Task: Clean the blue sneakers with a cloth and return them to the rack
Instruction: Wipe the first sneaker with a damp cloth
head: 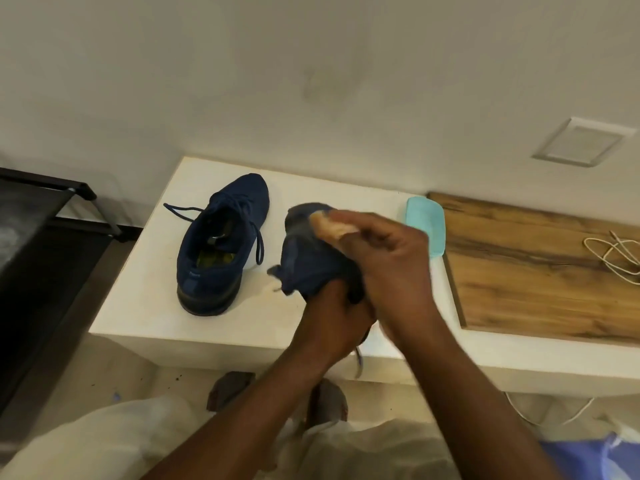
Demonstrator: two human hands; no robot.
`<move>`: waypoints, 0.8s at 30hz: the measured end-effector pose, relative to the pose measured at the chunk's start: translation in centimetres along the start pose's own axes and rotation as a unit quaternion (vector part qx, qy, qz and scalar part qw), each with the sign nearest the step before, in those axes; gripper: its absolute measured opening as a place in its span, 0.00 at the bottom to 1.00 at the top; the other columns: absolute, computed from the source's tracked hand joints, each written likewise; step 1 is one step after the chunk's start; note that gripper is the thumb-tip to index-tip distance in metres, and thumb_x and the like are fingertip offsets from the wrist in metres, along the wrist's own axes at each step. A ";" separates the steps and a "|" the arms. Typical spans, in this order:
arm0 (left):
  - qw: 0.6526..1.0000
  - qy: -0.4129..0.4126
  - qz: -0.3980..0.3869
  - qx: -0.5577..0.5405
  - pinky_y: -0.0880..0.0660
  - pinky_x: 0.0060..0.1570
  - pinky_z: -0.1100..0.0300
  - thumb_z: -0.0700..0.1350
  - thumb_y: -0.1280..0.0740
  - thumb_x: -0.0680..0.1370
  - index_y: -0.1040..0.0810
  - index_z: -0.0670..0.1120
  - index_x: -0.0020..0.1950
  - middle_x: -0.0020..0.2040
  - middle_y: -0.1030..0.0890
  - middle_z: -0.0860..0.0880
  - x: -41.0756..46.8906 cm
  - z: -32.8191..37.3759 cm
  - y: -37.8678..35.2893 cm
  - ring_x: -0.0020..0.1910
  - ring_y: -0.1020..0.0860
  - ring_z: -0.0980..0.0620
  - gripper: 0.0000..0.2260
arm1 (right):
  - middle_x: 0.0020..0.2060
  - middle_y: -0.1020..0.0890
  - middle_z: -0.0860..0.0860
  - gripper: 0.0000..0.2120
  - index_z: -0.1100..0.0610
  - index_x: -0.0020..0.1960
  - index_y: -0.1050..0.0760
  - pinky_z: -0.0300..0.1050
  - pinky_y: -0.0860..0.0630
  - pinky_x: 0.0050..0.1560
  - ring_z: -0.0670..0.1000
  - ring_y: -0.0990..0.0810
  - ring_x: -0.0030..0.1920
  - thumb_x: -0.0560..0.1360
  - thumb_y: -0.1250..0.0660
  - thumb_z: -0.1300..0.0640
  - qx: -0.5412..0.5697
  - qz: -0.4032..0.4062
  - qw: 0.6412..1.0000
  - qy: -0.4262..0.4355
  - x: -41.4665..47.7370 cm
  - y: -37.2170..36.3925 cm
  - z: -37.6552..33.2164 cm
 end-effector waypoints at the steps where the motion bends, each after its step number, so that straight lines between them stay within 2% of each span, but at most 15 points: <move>1: 0.997 -0.004 0.044 -0.057 0.28 0.38 0.61 0.44 0.29 0.78 0.23 0.48 0.38 0.31 0.21 0.59 0.4 0.4 1.4 0.34 0.22 0.61 0.09 | 0.48 0.14 0.49 0.08 0.56 0.53 0.16 0.49 0.19 0.55 0.49 0.16 0.51 0.75 0.29 0.63 0.079 0.043 0.995 -0.040 0.4 2.0 0.0; 3: 0.992 -0.039 0.097 -0.076 0.23 0.37 0.58 0.48 0.25 0.73 0.22 0.48 0.38 0.31 0.21 0.55 0.8 1.8 3.6 0.33 0.21 0.58 0.09 | 0.50 0.14 0.53 0.09 0.59 0.54 0.17 0.49 0.20 0.54 0.54 0.16 0.54 0.75 0.30 0.64 0.191 0.095 0.972 -0.096 1.0 5.4 1.0; 5: 0.989 -0.087 0.107 -0.046 0.21 0.34 0.54 0.53 0.26 0.72 0.23 0.46 0.33 0.28 0.22 0.52 0.8 3.0 5.3 0.29 0.22 0.54 0.14 | 0.54 0.16 0.56 0.12 0.60 0.58 0.20 0.50 0.22 0.58 0.56 0.17 0.57 0.76 0.32 0.65 0.259 0.098 0.951 -0.141 1.3 6.7 2.4; 8: 0.988 -0.122 0.084 0.051 0.29 0.28 0.53 0.61 0.29 0.72 0.30 0.45 0.27 0.23 0.28 0.49 1.3 4.4 7.2 0.22 0.31 0.53 0.24 | 0.58 0.17 0.58 0.15 0.63 0.64 0.24 0.51 0.23 0.60 0.56 0.19 0.60 0.77 0.36 0.65 0.356 0.052 0.910 -0.208 1.4 6.2 4.5; 11: 0.981 -0.113 0.028 0.158 0.34 0.28 0.58 0.56 0.27 0.73 0.33 0.49 0.24 0.21 0.30 0.52 1.9 4.1 7.2 0.20 0.35 0.56 0.23 | 0.58 0.18 0.58 0.16 0.63 0.66 0.26 0.49 0.21 0.56 0.55 0.18 0.58 0.78 0.37 0.64 0.384 0.030 0.892 -0.238 1.3 5.4 5.7; 14: 0.972 -0.101 -0.006 0.213 0.33 0.29 0.58 0.55 0.27 0.71 0.31 0.48 0.25 0.23 0.28 0.48 2.0 3.0 5.9 0.22 0.33 0.55 0.21 | 0.57 0.17 0.57 0.15 0.61 0.65 0.26 0.52 0.22 0.59 0.55 0.17 0.57 0.79 0.38 0.64 0.345 0.045 0.904 -0.247 1.2 5.6 7.1; 17: 0.973 -0.053 -0.022 0.224 0.35 0.30 0.61 0.53 0.26 0.71 0.34 0.50 0.26 0.23 0.31 0.52 2.5 1.3 5.5 0.24 0.33 0.56 0.21 | 0.51 0.15 0.50 0.09 0.53 0.56 0.23 0.52 0.19 0.55 0.52 0.16 0.53 0.79 0.35 0.62 0.214 0.098 0.940 -0.245 0.7 6.2 8.4; 20: 0.982 0.028 -0.026 0.184 0.33 0.30 0.59 0.51 0.26 0.71 0.32 0.48 0.27 0.25 0.29 0.52 3.0 -0.8 6.0 0.25 0.30 0.55 0.19 | 0.37 0.16 0.39 0.08 0.47 0.44 0.21 0.44 0.18 0.51 0.45 0.17 0.45 0.77 0.32 0.60 0.084 0.095 0.969 -0.212 0.4 5.5 8.7; 22: 0.986 0.083 -0.041 0.139 0.28 0.34 0.57 0.51 0.26 0.71 0.25 0.45 0.34 0.31 0.23 0.46 3.1 -2.0 6.1 0.31 0.23 0.51 0.14 | 0.35 0.17 0.36 0.08 0.46 0.42 0.20 0.33 0.21 0.43 0.38 0.18 0.42 0.77 0.31 0.58 0.030 0.059 0.982 -0.178 0.2 4.0 8.6; 24: 0.987 0.130 -0.052 0.079 0.24 0.40 0.53 0.50 0.25 0.71 0.21 0.44 0.46 0.42 0.18 0.41 3.0 -2.9 6.0 0.40 0.20 0.48 0.12 | 0.37 0.16 0.38 0.06 0.47 0.44 0.17 0.30 0.23 0.40 0.38 0.18 0.42 0.76 0.30 0.58 0.002 0.034 0.987 -0.154 0.0 2.4 8.8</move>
Point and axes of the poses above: each hand's wrist, its own x-axis towards the middle knuckle, its own y-axis out of the back of the hand, z = x × y, the point moved 8 cm from there along x, towards the middle knuckle
